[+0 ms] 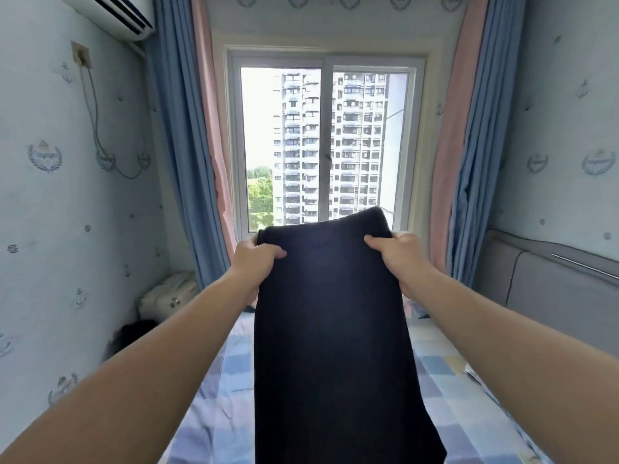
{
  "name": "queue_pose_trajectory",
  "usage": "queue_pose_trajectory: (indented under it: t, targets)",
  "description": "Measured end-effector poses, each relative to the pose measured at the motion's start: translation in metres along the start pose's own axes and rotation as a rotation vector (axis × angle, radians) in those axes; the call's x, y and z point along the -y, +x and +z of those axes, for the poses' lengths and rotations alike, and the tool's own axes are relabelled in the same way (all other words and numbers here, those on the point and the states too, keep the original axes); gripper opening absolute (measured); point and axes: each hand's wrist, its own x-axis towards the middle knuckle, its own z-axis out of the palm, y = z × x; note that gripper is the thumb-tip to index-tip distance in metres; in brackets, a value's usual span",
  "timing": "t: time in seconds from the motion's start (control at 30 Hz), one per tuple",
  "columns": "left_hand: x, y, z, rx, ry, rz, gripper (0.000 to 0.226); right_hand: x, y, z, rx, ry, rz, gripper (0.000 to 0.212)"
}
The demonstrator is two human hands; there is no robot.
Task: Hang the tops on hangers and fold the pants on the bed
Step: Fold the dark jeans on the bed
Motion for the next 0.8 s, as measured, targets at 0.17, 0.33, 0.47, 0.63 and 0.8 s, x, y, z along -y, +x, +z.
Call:
queue_pose_trajectory:
  t: [0.17, 0.33, 0.47, 0.63, 0.8]
  targets:
    - [0.075, 0.041, -0.008, -0.014, 0.028, -0.056, 0.026, -0.073, 0.038, 0.024, 0.018, -0.069, 0.121, 0.003]
    - [0.162, 0.117, -0.017, -0.052, 0.11, -0.11, 0.025, -0.157, 0.103, 0.065, 0.05, -0.151, 0.19, 0.009]
    - [0.258, 0.206, -0.025, -0.047, 0.18, -0.222, 0.028, -0.249, 0.176, 0.107, 0.064, -0.245, 0.287, 0.01]
    - [0.409, 0.334, -0.034, -0.058, 0.275, -0.366, 0.026, -0.396, 0.29, 0.176, 0.053, -0.337, 0.421, 0.009]
    - [0.57, 0.436, -0.043, -0.066, 0.407, -0.414, 0.019, -0.559, 0.377, 0.236, -0.01, -0.424, 0.501, 0.004]
